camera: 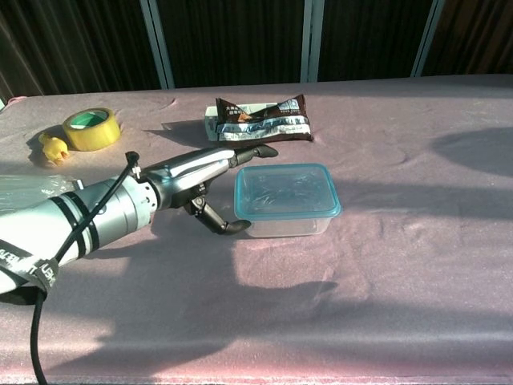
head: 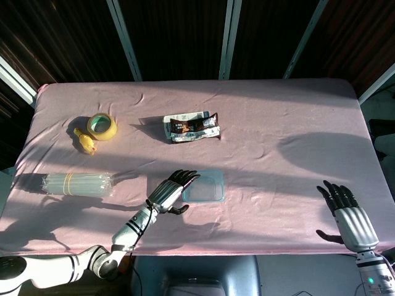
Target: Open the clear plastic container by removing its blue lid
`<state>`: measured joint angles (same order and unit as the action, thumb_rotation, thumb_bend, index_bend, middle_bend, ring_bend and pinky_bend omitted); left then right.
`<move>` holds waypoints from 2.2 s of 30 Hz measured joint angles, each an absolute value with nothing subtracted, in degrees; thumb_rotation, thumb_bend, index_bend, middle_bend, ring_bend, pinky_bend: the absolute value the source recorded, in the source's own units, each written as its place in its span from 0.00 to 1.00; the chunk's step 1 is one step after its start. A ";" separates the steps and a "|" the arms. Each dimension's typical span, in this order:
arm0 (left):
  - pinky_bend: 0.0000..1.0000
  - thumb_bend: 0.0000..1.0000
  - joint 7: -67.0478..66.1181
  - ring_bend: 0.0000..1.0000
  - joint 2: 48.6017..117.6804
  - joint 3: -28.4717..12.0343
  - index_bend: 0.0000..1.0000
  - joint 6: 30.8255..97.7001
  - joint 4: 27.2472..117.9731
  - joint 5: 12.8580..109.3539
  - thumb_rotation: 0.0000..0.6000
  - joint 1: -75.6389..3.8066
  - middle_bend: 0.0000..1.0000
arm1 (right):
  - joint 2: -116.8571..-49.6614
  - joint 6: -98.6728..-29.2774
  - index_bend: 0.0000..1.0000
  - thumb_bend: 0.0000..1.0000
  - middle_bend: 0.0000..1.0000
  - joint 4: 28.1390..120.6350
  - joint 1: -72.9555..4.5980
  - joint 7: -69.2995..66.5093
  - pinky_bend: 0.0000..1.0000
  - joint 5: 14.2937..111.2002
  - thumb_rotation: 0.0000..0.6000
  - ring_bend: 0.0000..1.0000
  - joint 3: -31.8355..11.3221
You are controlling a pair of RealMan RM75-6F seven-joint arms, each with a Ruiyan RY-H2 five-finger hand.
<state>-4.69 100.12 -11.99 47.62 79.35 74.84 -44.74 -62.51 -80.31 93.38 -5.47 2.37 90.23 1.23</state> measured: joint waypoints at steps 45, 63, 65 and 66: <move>0.36 0.28 -5.63 0.39 111.05 -10.36 0.00 48.77 68.62 73.50 1.00 -50.80 0.43 | -70.27 -73.61 0.24 0.17 0.00 87.50 -14.17 5.53 0.00 98.21 1.00 0.00 0.74; 0.36 0.28 -5.48 0.39 110.56 -9.35 0.00 51.10 70.46 75.64 1.00 -49.69 0.44 | -88.35 -72.88 0.60 0.37 0.08 69.06 -24.61 -9.60 0.00 106.90 1.00 0.00 0.75; 0.36 0.28 -5.75 0.39 110.57 -9.23 0.00 50.74 70.44 75.50 1.00 -49.70 0.44 | -91.13 -73.79 0.60 0.38 0.09 65.55 -25.73 -11.87 0.00 107.57 1.00 0.00 1.00; 0.36 0.28 -5.88 0.39 110.58 -9.20 0.00 50.63 70.45 75.41 1.00 -49.70 0.44 | -92.16 -74.25 0.60 0.38 0.09 64.36 -26.21 -12.46 0.00 107.82 1.00 0.00 1.13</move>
<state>-5.88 110.58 -9.20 50.63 70.45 75.41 -49.70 -92.16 -74.25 64.36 -26.21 -12.46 107.82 1.13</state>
